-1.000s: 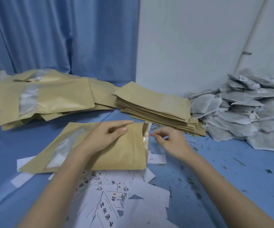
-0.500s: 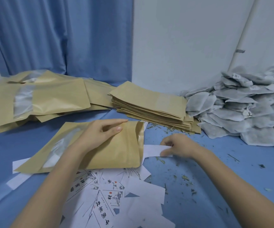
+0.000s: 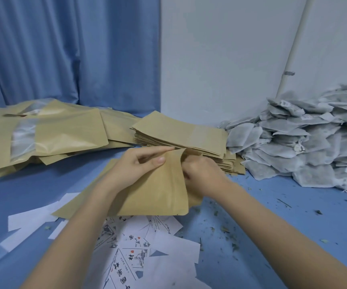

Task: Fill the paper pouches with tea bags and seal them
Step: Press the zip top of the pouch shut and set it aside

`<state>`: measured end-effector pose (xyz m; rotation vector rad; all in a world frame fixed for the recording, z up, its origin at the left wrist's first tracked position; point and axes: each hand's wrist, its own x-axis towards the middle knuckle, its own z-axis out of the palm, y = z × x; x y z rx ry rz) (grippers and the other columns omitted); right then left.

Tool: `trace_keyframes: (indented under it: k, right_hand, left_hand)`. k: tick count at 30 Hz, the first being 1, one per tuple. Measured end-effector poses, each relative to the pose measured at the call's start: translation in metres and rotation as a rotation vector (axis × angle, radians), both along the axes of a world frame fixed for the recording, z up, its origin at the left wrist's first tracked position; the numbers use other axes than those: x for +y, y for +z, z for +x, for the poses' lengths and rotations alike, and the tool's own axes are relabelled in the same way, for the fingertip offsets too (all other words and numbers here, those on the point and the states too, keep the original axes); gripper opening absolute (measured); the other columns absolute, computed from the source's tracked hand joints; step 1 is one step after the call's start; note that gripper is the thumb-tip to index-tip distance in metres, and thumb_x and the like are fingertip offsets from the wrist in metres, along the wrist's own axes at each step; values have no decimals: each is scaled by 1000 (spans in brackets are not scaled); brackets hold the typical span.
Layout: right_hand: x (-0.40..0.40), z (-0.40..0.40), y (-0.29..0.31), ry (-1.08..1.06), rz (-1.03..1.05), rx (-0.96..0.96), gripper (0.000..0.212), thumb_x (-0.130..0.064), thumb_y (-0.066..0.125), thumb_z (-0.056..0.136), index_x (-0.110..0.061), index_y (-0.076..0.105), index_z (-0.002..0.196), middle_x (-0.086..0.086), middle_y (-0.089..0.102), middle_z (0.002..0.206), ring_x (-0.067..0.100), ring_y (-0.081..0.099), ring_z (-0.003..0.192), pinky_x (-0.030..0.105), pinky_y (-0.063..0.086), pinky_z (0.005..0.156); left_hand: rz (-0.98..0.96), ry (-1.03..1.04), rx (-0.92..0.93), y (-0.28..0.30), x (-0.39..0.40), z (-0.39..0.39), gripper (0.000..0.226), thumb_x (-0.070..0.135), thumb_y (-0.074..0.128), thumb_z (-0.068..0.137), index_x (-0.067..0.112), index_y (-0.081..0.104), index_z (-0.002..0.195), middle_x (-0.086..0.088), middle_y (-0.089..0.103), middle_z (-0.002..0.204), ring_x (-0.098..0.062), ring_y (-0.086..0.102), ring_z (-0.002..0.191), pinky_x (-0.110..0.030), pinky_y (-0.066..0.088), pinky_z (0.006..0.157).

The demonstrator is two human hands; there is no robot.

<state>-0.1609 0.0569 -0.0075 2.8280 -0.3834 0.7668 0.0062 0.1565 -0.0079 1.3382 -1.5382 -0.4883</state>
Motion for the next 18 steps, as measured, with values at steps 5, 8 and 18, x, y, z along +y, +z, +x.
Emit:
trace_keyframes:
  k: [5, 8, 18]
  right_hand:
    - [-4, -7, 29, -66, 124, 192, 17, -10, 54, 85, -2, 63, 97, 14, 64, 99, 28, 58, 92, 24, 33, 66]
    - [-3, -16, 49, 1, 292, 260, 13, -11, 57, 87, -2, 62, 95, 4, 60, 90, 20, 53, 85, 15, 34, 66]
    - [9, -43, 121, -174, 345, 409, 24, -28, 46, 93, -8, 60, 93, 11, 64, 105, 26, 58, 96, 40, 46, 89]
  left_hand:
    - [-23, -63, 18, 14, -9, -18, 33, 35, 56, 86, 32, 64, 117, 20, 63, 121, 4, 52, 119, -8, 37, 93]
    - [-60, -75, 26, 22, -13, -31, 32, 32, 52, 89, 32, 62, 119, 22, 62, 122, 6, 51, 119, -5, 35, 91]
    - [-224, -29, -126, 65, 2, -74, 55, 67, 46, 83, 51, 33, 134, 22, 20, 153, 13, 13, 137, -13, 15, 113]
